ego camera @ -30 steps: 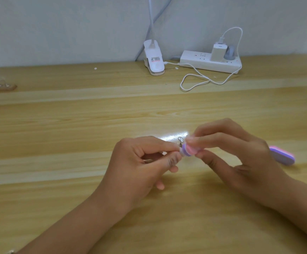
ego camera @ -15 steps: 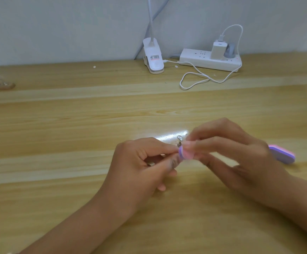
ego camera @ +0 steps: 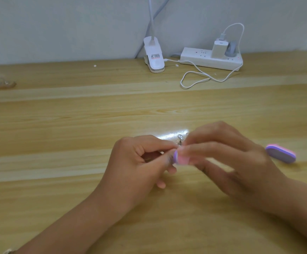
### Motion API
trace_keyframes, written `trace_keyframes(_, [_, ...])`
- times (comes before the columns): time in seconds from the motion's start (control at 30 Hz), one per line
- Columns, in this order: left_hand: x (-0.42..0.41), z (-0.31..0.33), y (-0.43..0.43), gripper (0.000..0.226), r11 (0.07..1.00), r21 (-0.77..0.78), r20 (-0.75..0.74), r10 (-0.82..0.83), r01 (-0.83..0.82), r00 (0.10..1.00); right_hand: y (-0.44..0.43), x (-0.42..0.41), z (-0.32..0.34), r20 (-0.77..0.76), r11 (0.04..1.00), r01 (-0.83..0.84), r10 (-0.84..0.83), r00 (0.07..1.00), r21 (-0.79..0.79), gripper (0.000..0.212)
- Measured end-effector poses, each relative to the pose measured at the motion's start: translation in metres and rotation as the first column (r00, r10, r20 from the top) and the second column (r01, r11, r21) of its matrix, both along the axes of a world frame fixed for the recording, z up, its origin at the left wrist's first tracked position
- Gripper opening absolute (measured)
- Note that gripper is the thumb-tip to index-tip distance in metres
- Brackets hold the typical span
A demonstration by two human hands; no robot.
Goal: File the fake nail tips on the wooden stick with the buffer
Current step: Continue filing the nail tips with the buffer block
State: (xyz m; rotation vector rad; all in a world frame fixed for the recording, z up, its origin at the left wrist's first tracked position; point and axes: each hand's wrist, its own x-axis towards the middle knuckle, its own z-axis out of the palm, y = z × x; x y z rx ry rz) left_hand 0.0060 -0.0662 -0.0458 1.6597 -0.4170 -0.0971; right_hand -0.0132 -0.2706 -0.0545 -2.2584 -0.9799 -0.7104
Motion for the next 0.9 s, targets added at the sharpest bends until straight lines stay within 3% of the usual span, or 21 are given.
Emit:
trace_keyframes(0.23, [0.002, 0.0, 0.003, 0.006, 0.998, -0.059, -0.079, -0.024, 0.019, 0.997, -0.009, 0.003, 0.006, -0.036, 0.968, 0.185, -0.182, 0.983, 0.168, 0.019])
trace_keyframes(0.67, [0.003, -0.003, 0.001, 0.01, 0.992, -0.12, -0.121, -0.062, 0.047, 0.991, 0.001, -0.003, 0.003, -0.066, 0.967, 0.177, -0.168, 0.984, 0.183, 0.015])
trace_keyframes(0.77, [0.003, -0.003, 0.0, 0.014, 0.99, -0.135, -0.139, -0.064, 0.045, 0.988, 0.005, -0.008, 0.004, -0.141, 0.961, 0.183, -0.155, 0.978, 0.21, 0.011])
trace_keyframes(0.9, [0.002, 0.0, 0.0, 0.025, 0.986, -0.159, -0.134, -0.08, 0.059, 0.988, 0.003, -0.015, 0.011, -0.28, 0.941, 0.182, -0.1, 0.955, 0.284, 0.023])
